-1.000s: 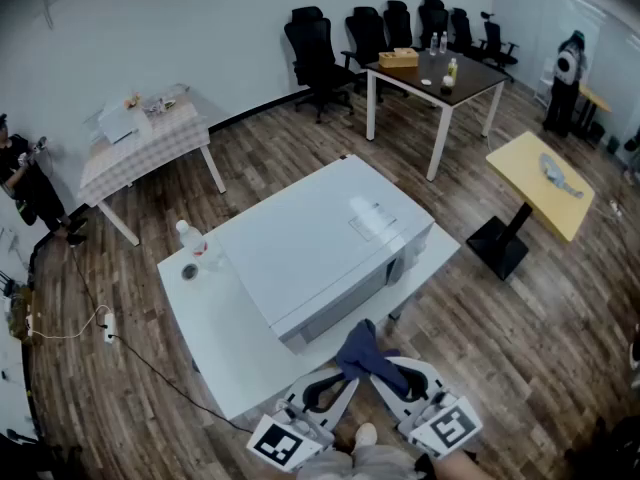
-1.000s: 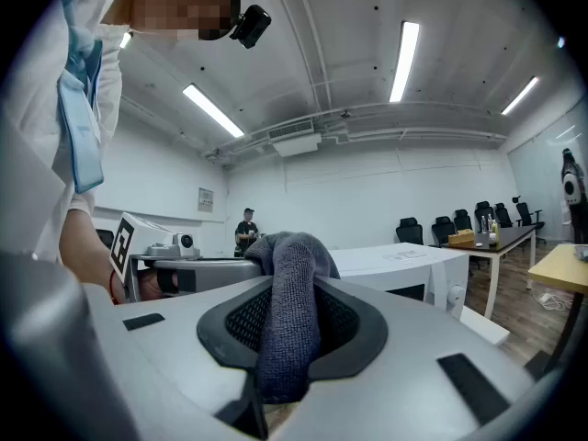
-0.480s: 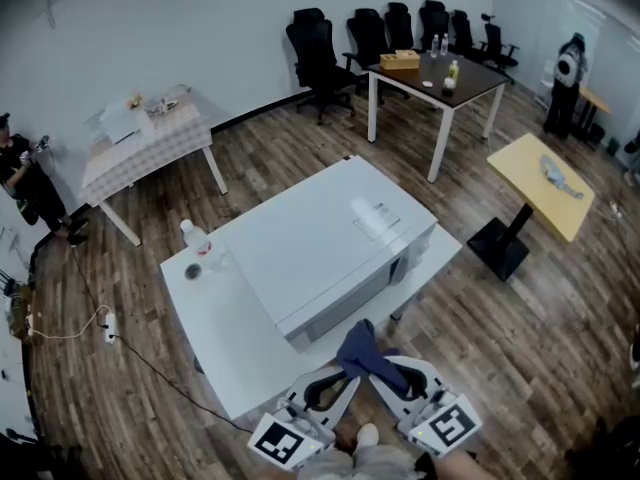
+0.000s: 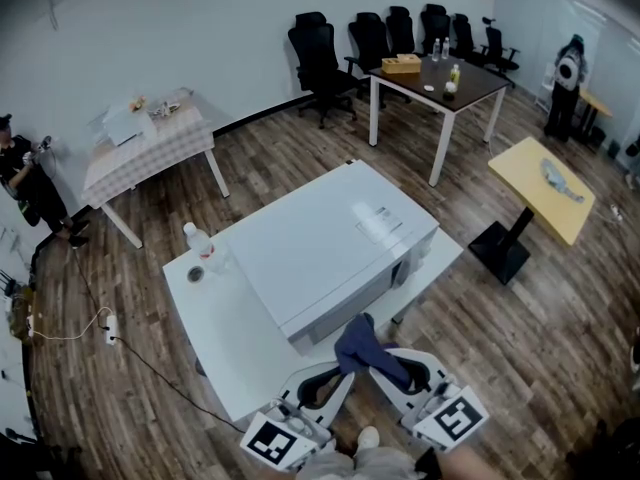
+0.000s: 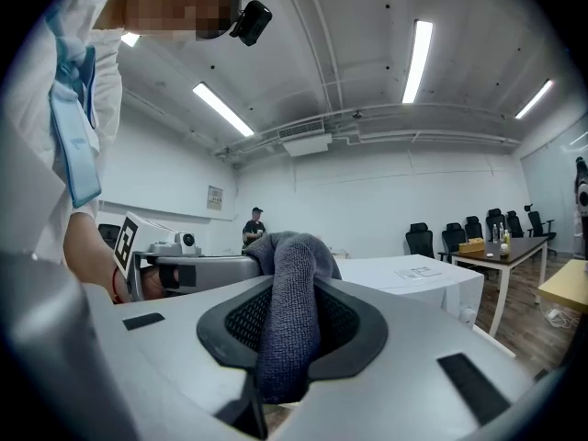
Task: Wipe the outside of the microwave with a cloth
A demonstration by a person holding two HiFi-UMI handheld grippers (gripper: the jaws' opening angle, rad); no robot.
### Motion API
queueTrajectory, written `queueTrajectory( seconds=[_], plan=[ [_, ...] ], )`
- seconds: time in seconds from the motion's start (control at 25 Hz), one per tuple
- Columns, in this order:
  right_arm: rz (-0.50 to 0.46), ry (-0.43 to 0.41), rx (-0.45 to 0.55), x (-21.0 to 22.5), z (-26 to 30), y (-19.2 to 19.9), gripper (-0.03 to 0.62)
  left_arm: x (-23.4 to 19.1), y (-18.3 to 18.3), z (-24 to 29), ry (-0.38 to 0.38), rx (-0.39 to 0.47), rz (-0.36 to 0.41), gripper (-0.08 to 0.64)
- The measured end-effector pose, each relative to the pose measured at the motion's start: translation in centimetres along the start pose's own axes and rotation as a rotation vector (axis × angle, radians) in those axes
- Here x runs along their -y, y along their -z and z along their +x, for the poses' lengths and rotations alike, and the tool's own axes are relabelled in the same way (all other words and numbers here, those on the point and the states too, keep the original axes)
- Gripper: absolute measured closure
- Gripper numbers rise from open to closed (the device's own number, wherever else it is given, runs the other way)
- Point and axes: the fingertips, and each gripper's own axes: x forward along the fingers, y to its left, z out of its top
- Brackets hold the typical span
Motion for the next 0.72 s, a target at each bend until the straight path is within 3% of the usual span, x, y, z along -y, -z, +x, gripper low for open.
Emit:
queueTrajectory(
  seconds=[0.44, 0.72],
  plan=[
    [-0.119, -0.159, -0.097, 1.5, 5.4, -3.6, 0.497, -2.6, -3.4, -0.1, -0.049, 0.020, -0.059, 0.546],
    [-0.159, -0.210, -0.170, 1.8, 11.8, -5.5, 0.497, -8.3, -5.9, -0.7, -0.081, 0.019, -0.105, 0.546]
  ],
)
